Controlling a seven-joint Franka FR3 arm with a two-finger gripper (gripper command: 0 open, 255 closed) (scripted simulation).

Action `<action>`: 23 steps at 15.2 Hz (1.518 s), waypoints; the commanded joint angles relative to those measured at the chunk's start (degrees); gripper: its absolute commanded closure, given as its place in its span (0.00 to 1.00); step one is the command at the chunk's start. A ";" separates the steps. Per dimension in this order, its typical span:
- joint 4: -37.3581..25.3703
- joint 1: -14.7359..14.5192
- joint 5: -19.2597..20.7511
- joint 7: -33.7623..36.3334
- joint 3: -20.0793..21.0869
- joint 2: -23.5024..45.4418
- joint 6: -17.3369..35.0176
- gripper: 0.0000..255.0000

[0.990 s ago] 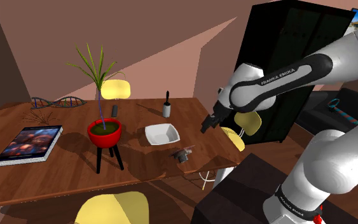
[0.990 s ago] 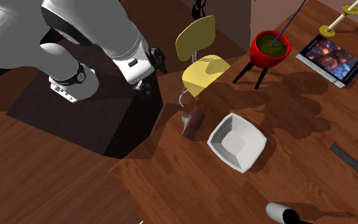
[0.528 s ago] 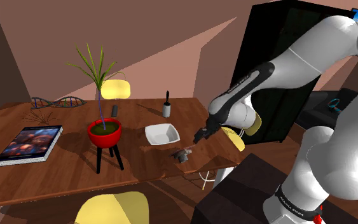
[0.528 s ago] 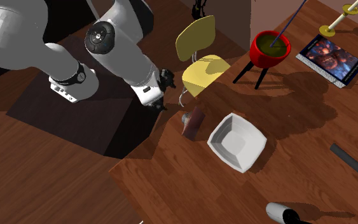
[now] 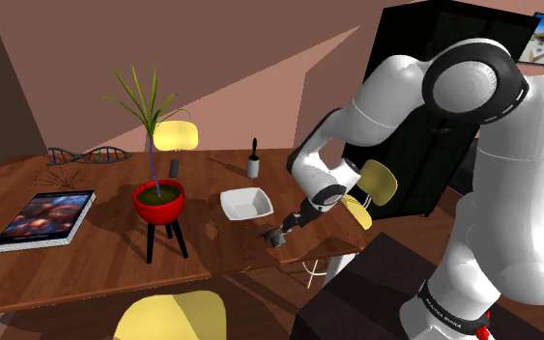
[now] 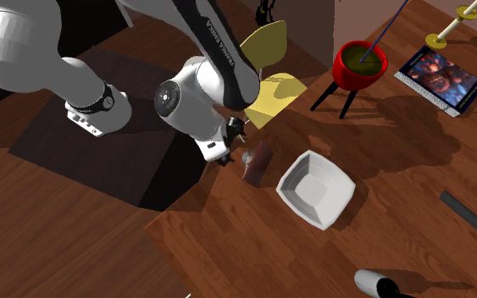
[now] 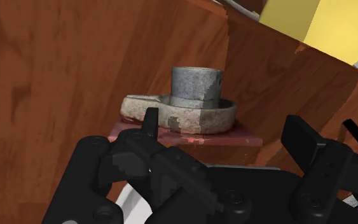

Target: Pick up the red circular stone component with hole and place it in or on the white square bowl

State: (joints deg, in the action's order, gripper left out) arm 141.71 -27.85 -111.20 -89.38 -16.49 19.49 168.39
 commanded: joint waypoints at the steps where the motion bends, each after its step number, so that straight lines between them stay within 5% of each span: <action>1: -3.33 -0.36 -9.50 -7.93 -1.19 5.57 -3.03 0.00; 4: -7.48 -0.99 -15.79 -11.71 -2.48 12.29 -6.82 0.00; 12: -13.19 -1.25 -18.78 -12.46 -2.14 19.78 -8.64 0.00; 19: -13.18 -1.25 -18.77 -12.47 -2.14 19.77 -8.64 0.00; 20: -13.18 -1.25 -18.77 -12.47 -2.14 19.77 -8.64 1.00; 23: -13.17 -1.26 -18.79 -12.47 -2.14 19.76 -8.63 1.00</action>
State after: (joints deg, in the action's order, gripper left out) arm 128.54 -29.12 -129.98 -101.85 -18.61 39.25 159.74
